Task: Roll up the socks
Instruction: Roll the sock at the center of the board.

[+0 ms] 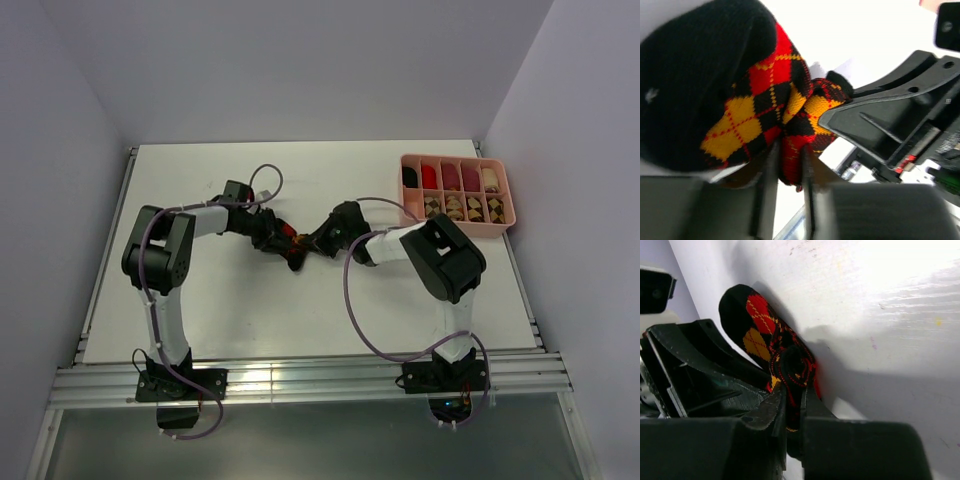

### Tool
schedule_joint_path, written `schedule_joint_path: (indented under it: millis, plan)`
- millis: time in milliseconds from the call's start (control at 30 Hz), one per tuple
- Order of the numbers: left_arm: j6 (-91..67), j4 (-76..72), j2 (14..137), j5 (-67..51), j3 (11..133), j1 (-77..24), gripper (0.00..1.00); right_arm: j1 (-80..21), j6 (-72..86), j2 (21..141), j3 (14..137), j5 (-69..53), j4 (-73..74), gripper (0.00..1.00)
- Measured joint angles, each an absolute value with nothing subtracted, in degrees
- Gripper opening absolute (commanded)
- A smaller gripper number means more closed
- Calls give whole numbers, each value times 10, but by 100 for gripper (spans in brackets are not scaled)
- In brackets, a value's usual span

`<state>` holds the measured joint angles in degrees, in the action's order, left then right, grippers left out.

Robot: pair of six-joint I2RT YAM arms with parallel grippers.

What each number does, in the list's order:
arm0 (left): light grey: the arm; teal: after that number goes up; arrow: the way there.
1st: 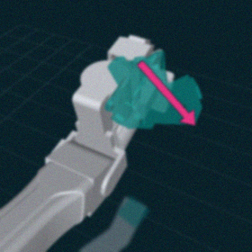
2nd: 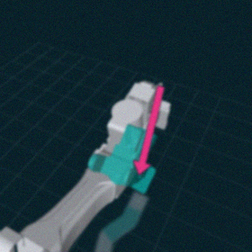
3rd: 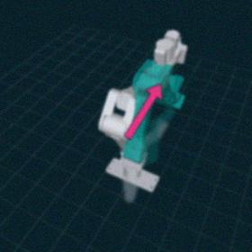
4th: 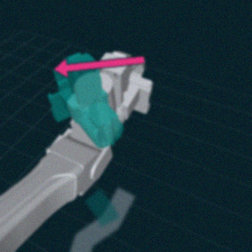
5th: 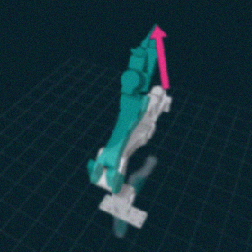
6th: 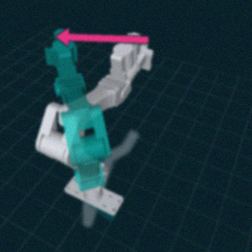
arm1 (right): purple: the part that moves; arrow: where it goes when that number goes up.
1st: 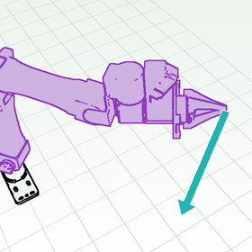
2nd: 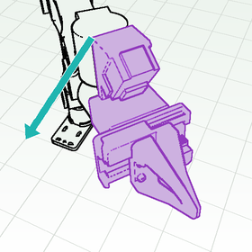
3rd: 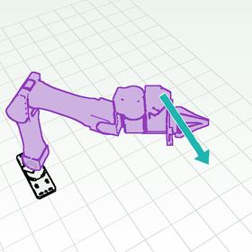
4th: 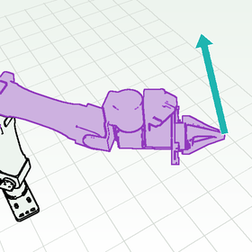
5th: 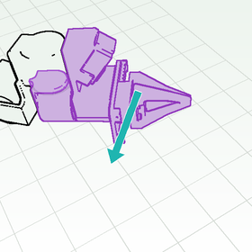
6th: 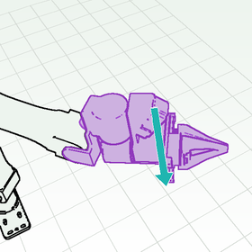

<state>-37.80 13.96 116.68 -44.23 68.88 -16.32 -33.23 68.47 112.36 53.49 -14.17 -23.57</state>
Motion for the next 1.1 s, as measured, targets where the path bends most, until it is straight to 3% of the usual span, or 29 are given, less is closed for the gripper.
schedule_joint_path:
  millis: [33,133,300,367,433,567,700,1100]
  plan:
    - [-376,135,1159,-432,681,-163,37,-332,679,1124,540,-143,-226,0]
    - [-371,115,1112,-381,637,-168,46,-332,653,1124,568,-149,-178,0]
    - [-349,101,966,-215,537,-211,53,-334,599,1124,628,-157,-61,0]
    - [-332,94,893,-130,499,-260,64,-334,580,1122,646,-157,-17,0]
    - [-310,74,832,-34,474,-330,68,-334,560,1122,666,-157,27,0]
    - [-274,34,790,103,463,-458,71,-333,524,1122,698,-157,104,0]
    - [-236,2,829,225,468,-537,71,-333,504,1121,710,-162,144,0]
    - [-155,-40,1011,394,526,-605,65,-331,485,1120,712,-184,172,0]
